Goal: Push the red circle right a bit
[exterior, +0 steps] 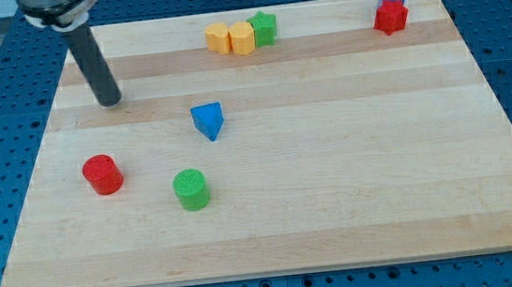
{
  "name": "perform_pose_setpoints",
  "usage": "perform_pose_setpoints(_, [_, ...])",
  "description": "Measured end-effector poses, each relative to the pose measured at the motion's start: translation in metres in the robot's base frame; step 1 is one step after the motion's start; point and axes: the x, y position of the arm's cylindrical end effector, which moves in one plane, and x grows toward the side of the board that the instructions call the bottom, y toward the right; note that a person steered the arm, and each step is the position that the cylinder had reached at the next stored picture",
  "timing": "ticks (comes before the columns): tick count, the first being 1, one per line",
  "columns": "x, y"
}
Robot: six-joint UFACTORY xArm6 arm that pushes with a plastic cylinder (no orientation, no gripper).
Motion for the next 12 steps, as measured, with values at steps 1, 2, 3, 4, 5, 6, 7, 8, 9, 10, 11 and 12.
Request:
perform_pose_setpoints(1, [0.008, -0.075])
perform_pose_setpoints(2, [0.008, -0.076])
perform_pose_setpoints(3, [0.009, -0.076])
perform_pose_setpoints(4, [0.009, -0.076])
perform_pose_setpoints(5, [0.013, -0.076])
perform_pose_setpoints(6, [0.021, -0.076])
perform_pose_setpoints(7, [0.09, -0.076])
perform_pose_setpoints(8, [0.131, -0.076])
perform_pose_setpoints(9, [0.132, -0.07])
perform_pose_setpoints(10, [0.122, 0.011])
perform_pose_setpoints(11, [0.122, 0.011])
perform_pose_setpoints(12, [0.158, -0.016])
